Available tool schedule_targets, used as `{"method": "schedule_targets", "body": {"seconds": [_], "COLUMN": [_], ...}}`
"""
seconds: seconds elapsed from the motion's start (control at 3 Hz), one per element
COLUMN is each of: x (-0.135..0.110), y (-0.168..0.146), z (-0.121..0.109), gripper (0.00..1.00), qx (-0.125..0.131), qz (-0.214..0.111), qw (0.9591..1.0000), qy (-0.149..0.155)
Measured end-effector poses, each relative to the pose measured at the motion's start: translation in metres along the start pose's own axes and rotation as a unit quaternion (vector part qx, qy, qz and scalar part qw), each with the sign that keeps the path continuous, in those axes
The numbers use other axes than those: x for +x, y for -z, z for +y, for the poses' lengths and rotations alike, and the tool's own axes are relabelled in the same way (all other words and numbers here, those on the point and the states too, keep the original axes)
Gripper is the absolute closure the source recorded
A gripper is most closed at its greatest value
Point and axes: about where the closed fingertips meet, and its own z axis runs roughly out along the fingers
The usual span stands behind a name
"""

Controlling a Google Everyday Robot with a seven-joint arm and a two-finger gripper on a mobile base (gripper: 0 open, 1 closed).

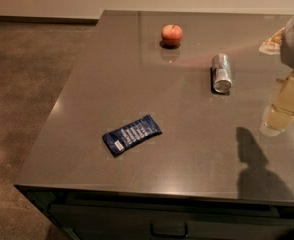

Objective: Place redbull can upright

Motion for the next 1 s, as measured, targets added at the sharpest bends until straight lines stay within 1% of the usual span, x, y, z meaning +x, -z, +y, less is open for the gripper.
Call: {"method": "schedule_targets", "body": {"seconds": [0.67, 1.0], "x": [-0.003, -0.013], "y": [-0.001, -0.012], "z": [-0.004, -0.020], "gripper": [0.00, 0.00], "qx": [-0.001, -0.005], "qz": [0.002, 0.006], "qw": [1.0000, 0.9995], "qy": [-0.005, -0.032]}}
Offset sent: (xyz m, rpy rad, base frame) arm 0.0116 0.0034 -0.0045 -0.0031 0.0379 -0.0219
